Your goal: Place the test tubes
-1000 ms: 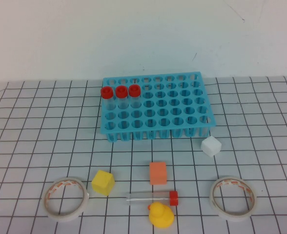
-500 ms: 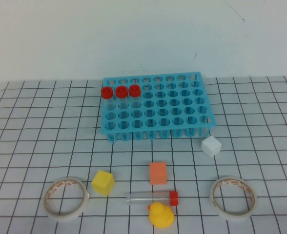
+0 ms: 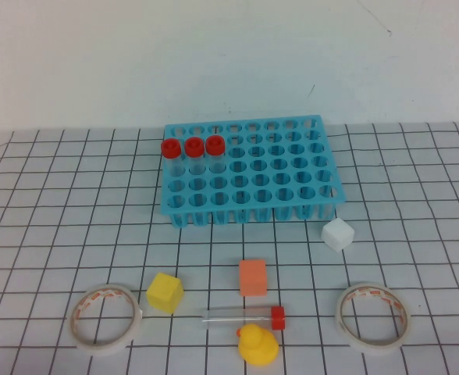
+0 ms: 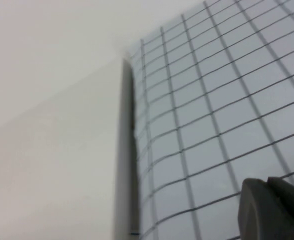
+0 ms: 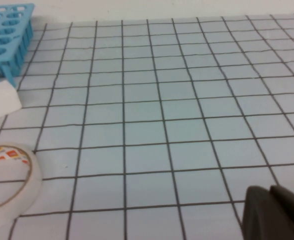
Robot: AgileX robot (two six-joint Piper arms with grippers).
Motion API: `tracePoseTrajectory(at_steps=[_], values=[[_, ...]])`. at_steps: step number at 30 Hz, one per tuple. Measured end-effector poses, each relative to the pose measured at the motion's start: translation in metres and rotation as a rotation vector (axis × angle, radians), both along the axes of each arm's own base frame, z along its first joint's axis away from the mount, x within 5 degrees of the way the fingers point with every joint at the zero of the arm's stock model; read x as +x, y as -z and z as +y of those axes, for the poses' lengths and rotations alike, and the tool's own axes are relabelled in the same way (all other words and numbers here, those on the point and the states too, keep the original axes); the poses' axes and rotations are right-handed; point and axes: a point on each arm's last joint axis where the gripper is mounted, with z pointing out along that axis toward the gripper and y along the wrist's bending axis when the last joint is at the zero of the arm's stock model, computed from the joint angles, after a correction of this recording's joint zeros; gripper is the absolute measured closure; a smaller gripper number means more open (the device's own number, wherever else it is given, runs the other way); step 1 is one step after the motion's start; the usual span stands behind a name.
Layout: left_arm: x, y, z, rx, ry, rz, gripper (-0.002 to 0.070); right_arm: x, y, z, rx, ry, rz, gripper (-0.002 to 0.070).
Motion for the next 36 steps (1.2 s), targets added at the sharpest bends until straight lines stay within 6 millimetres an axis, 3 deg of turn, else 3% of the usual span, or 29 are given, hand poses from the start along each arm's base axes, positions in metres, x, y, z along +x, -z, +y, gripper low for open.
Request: tracePoseTrajectory(at_steps=[14, 16, 22, 24, 27, 28, 31, 36], values=[[0.001, -0.006, 0.003, 0.205, 0.004, -0.036, 0.0677, 0.000, 0.000, 0.004, 0.107, -0.009, -0.005, 0.0678], [0.002, -0.010, 0.000, 0.069, 0.011, -0.103, 0.0677, 0.000, 0.000, 0.005, 0.131, -0.010, -0.007, 0.0678], [0.002, -0.035, -0.007, -1.153, 0.022, -0.460, 0.0676, 0.000, -0.001, 0.012, 0.330, -0.027, -0.015, 0.0678], [0.001, -0.041, -0.005, -1.404, 0.034, -0.530, 0.0676, 0.001, -0.002, 0.018, 0.521, -0.035, -0.017, 0.0678], [0.000, -0.044, -0.004, -1.479, 0.045, -0.575, 0.0677, 0.001, -0.008, 0.029, 0.942, -0.054, -0.027, 0.0678], [0.000, -0.044, -0.003, -1.485, 0.046, -0.580, 0.0676, 0.001, -0.010, 0.030, 0.988, -0.055, -0.037, 0.0678], [0.000, -0.045, -0.003, -1.511, 0.044, -0.589, 0.0676, 0.002, -0.014, 0.028, 1.025, -0.054, -0.085, 0.0678], [0.000, -0.045, -0.003, -1.481, 0.042, -0.590, 0.0677, 0.003, -0.018, 0.026, 0.940, -0.069, -0.142, 0.0678]])
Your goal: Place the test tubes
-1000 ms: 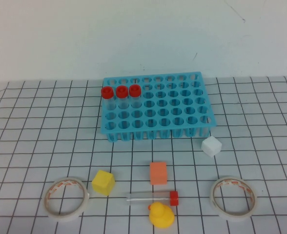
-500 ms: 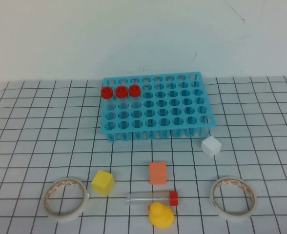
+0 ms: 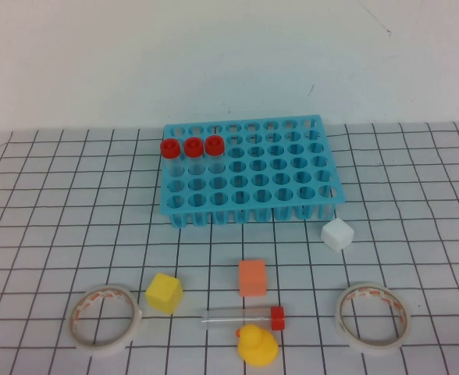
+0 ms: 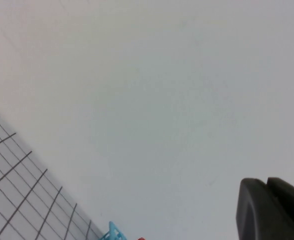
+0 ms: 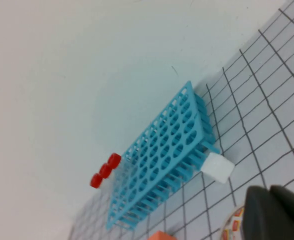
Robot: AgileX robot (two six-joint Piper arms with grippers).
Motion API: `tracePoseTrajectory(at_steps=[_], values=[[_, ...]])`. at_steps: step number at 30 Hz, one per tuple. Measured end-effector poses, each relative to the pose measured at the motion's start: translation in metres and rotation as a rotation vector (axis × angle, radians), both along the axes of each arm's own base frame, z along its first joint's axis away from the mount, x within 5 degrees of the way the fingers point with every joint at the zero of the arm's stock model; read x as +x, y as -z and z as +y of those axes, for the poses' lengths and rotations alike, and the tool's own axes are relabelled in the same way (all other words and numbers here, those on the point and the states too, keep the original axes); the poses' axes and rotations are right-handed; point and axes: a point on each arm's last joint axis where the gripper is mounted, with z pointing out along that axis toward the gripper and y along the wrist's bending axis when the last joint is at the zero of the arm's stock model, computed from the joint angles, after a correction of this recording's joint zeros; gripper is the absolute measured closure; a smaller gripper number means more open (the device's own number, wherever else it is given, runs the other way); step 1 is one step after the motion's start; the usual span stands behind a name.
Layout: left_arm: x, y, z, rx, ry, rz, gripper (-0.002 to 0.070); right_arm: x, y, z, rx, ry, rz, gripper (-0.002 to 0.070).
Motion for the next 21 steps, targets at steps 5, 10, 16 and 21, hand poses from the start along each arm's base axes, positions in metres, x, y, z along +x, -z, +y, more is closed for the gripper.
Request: tracePoseTrajectory(at_steps=[5, 10, 16, 21], values=[[0.002, 0.005, -0.005, 0.085, 0.035, 0.138, 0.0676, -0.001, 0.001, 0.002, -0.139, -0.037, -0.018, 0.0678], [0.007, -0.037, -0.009, 0.516, 0.083, 0.465, 0.0676, -0.001, 0.002, 0.003, -0.237, -0.065, -0.032, 0.0678], [0.051, -0.112, -0.020, 1.175, 0.435, 0.723, 0.0676, -0.001, 0.002, 0.005, -0.290, -0.087, -0.048, 0.0678], [0.099, -0.141, -0.036, 1.456, 0.901, 0.686, 0.0676, -0.002, 0.002, 0.005, -0.297, -0.092, -0.048, 0.0678]])
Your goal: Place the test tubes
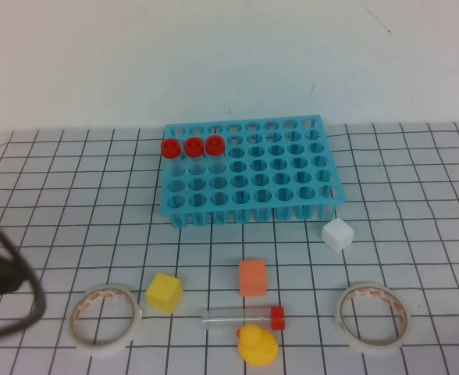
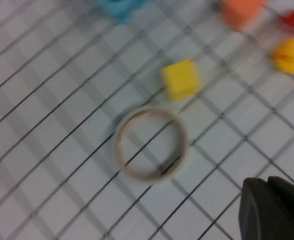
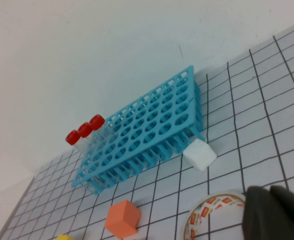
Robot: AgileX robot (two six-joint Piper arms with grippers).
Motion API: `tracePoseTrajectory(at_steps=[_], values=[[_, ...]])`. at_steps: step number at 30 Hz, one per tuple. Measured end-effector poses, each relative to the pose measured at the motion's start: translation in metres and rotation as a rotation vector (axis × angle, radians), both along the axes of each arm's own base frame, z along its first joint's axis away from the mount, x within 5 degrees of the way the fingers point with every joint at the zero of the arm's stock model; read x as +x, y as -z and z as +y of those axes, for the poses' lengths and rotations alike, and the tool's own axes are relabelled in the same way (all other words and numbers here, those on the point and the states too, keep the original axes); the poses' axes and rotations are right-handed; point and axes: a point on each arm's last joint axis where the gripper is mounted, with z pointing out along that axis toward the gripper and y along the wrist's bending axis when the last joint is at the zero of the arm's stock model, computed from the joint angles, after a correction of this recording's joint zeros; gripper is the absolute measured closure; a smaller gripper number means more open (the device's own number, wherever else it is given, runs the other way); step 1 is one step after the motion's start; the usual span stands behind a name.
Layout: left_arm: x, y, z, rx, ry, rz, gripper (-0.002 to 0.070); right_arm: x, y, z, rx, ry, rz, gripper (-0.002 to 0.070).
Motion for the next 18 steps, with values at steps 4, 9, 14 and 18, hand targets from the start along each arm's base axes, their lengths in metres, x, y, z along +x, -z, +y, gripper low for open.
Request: tracePoseTrajectory(at_steps=[4, 9, 14, 18], values=[[0.036, -0.006, -0.016, 0.036, 0.315, 0.022, 0.0676, 0.000, 0.001, 0.001, -0.003, -0.014, 0.007, 0.0678], [0.065, 0.008, -0.052, 0.124, 0.598, 0.043, 0.0676, -0.001, 0.001, 0.002, -0.004, -0.024, 0.010, 0.0678], [0.090, 0.054, -0.108, 0.240, 0.818, 0.202, 0.0676, -0.001, 0.001, 0.002, 0.008, -0.025, 0.009, 0.0678], [0.106, 0.071, -0.143, 0.255, 0.884, 0.253, 0.0676, -0.001, 0.000, 0.002, 0.012, -0.026, 0.009, 0.0678]])
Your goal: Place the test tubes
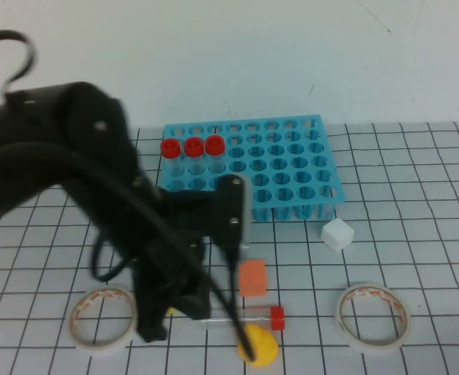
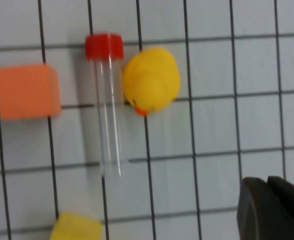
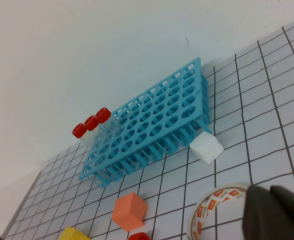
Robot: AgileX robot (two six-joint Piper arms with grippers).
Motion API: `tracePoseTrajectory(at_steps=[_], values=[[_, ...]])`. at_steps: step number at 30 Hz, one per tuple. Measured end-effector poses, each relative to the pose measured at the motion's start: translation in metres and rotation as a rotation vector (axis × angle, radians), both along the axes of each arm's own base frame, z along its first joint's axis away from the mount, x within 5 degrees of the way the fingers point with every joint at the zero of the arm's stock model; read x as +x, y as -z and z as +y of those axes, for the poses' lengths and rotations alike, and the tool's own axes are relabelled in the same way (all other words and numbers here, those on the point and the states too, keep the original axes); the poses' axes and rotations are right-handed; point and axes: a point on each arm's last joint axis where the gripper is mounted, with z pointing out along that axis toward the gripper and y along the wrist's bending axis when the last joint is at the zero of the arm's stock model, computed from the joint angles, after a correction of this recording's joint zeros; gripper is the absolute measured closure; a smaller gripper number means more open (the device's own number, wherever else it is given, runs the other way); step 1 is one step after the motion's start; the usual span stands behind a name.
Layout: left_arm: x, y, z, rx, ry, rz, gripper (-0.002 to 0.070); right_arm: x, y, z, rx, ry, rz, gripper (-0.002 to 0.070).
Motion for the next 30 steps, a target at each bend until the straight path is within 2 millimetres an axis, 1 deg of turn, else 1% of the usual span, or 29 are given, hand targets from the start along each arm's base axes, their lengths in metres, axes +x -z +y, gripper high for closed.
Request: tracePoseTrajectory(at_steps=[4, 6, 9, 12, 13, 14, 17, 20, 28, 30], values=[[0.014, 0.014, -0.024, 0.030, -0.001, 0.026, 0.0676, 0.000, 0.000, 0.000, 0.002, -0.002, 0.001, 0.0678], [0.021, 0.025, -0.033, 0.080, 0.001, 0.027, 0.0671, 0.000, 0.000, 0.000, 0.002, -0.002, 0.001, 0.0678], [0.029, 0.044, -0.043, 0.160, 0.024, 0.019, 0.0619, 0.000, 0.000, 0.000, 0.002, -0.003, 0.002, 0.0678], [0.034, 0.063, -0.048, 0.226, 0.040, 0.021, 0.0506, 0.000, 0.000, 0.001, 0.002, -0.006, 0.004, 0.0678], [0.038, 0.071, -0.049, 0.246, 0.039, 0.012, 0.0426, 0.000, 0.000, 0.001, 0.004, -0.008, 0.004, 0.0678], [0.041, 0.074, -0.049, 0.253, 0.038, 0.003, 0.0387, 0.000, 0.000, 0.001, 0.004, -0.008, 0.004, 0.0678], [0.047, 0.082, -0.051, 0.266, 0.035, -0.025, 0.0321, 0.000, 0.000, 0.001, 0.004, -0.010, 0.005, 0.0678], [0.052, 0.093, -0.054, 0.270, 0.030, -0.037, 0.0300, 0.000, 0.000, 0.001, 0.005, -0.010, 0.005, 0.0678], [0.060, 0.126, -0.058, 0.305, 0.030, 0.010, 0.0295, 0.000, 0.000, 0.001, 0.005, -0.012, 0.006, 0.0678], [0.060, 0.128, -0.058, 0.310, 0.023, 0.012, 0.0297, 0.000, 0.000, 0.001, 0.005, -0.014, 0.007, 0.0678]])
